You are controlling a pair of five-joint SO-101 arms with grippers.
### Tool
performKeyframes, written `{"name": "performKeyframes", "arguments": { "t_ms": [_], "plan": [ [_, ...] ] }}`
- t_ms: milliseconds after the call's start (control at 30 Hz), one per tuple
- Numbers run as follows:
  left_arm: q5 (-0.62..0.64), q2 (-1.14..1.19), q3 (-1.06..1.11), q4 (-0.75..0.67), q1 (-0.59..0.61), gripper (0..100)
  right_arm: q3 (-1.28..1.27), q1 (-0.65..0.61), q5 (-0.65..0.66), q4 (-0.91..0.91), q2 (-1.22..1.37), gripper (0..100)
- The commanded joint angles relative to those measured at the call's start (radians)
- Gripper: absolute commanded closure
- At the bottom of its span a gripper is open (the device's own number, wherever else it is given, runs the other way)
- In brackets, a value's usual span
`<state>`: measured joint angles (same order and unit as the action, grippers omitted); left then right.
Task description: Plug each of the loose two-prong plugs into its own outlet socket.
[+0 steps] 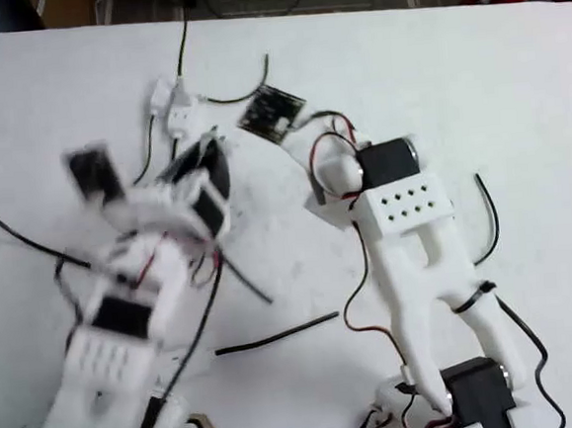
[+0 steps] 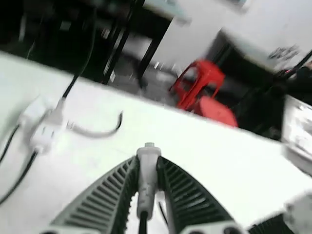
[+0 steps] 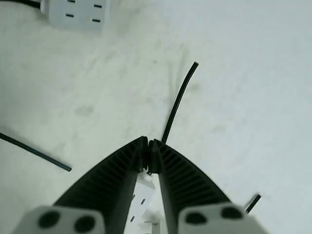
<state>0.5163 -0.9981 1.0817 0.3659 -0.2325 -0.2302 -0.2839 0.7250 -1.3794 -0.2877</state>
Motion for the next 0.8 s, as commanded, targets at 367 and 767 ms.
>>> {"name": "performKeyframes", "arguments": {
  "t_ms": [367,767],
  "plan": [
    [0.394,0.855,-0.793,0.614,0.01,97,-0.4,0.12,0.002,0.24,-0.044,98.0],
    [0.456,0.865,-0.807,0.698,-0.012,98,-0.81,0.113,0.002,0.642,-0.047,98.0]
  ]
}}
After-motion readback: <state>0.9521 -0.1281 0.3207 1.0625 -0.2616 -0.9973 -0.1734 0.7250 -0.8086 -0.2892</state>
